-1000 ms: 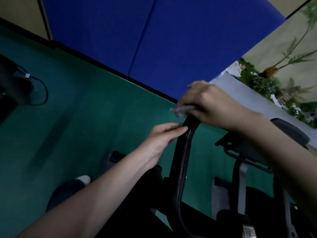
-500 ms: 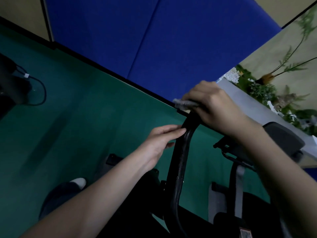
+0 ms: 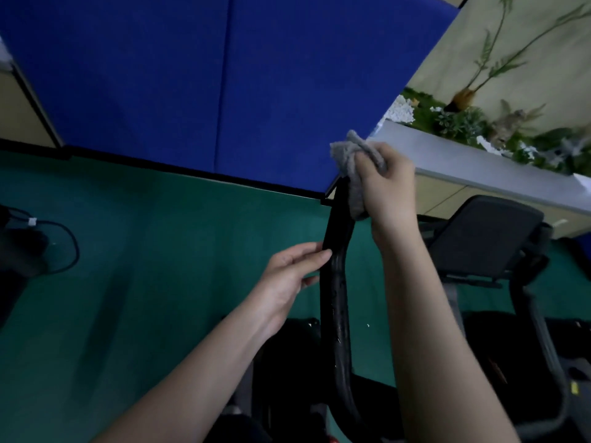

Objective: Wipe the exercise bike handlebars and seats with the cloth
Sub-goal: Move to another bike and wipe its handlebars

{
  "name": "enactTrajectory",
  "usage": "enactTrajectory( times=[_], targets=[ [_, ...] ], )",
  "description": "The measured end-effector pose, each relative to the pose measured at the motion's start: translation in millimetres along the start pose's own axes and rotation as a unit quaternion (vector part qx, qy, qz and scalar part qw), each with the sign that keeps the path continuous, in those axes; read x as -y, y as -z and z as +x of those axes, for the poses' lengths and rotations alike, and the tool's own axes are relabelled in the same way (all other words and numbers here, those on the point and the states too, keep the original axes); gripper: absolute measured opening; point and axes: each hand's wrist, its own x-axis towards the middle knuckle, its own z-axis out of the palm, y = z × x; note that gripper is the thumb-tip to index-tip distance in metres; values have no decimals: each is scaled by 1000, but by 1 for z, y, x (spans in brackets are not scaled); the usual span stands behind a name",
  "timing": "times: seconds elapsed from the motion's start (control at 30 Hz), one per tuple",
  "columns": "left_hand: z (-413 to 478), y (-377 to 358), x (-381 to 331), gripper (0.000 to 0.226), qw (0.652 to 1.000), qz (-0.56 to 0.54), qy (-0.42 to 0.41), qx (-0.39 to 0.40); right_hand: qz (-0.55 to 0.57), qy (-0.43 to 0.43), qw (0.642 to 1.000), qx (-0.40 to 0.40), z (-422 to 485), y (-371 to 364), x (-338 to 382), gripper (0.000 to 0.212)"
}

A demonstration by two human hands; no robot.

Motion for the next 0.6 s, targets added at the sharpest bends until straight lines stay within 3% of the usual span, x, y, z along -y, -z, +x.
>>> enactTrajectory(
  times=[0.2,0.4,0.6],
  targets=[
    [1,1,0,29,1000,-3,17,-2,188,-104,971,-106,-33,-10,-19,21],
    [4,1,0,18,1000,-13,23,-3,388,-239,888,-70,-30,-11,-24,21],
    [2,1,1,30,1000,-26,8,1,360,-219,907,-1,-32,-13,-34,29]
  ],
)
